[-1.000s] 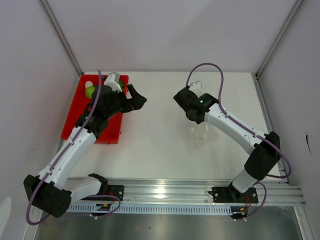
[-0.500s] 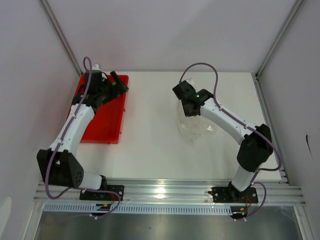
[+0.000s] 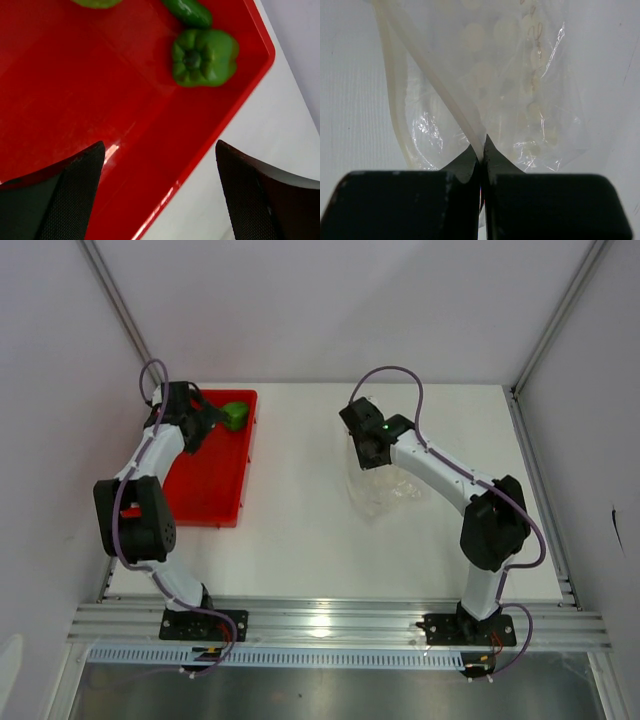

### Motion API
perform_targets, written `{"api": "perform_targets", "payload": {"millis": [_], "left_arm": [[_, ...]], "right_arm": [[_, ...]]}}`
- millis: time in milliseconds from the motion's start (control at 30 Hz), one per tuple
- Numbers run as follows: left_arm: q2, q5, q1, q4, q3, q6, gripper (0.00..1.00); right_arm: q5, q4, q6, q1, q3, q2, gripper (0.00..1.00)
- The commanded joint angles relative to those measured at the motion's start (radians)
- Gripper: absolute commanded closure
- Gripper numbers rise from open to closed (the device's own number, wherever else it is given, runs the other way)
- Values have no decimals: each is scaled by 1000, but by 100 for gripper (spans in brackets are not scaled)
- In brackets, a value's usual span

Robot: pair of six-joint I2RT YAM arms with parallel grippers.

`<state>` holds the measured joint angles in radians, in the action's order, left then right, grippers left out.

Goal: Place the food in the zip-top bag and seal the zipper
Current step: Pick up the fake vegetable from the bin.

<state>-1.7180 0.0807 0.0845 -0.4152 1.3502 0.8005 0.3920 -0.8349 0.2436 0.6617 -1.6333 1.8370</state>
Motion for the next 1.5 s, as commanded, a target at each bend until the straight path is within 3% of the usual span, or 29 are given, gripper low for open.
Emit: {"api": "perform_targets", "payload": {"millis": [0, 167, 333, 600, 1067, 1467], "left_arm": [[-87, 34, 12, 55, 124, 42, 7], [-228, -22, 31, -5, 274, 120, 5], [-351, -106, 35, 47, 357, 173, 0], [-465, -259, 40, 170, 398, 215, 0], [-581, -291, 37, 156, 489, 258, 0], [-565, -291, 35, 190, 469, 223, 23]], "right_arm": [[-27, 39, -26, -17, -45, 27, 100], [-54, 52, -46, -33, -56, 57, 100], [-68, 63, -60, -40, -63, 77, 100], [-81, 69, -61, -48, -57, 84, 100], [-76, 69, -56, -54, -36, 74, 100], [-76, 42, -43, -54, -42, 70, 100]]}}
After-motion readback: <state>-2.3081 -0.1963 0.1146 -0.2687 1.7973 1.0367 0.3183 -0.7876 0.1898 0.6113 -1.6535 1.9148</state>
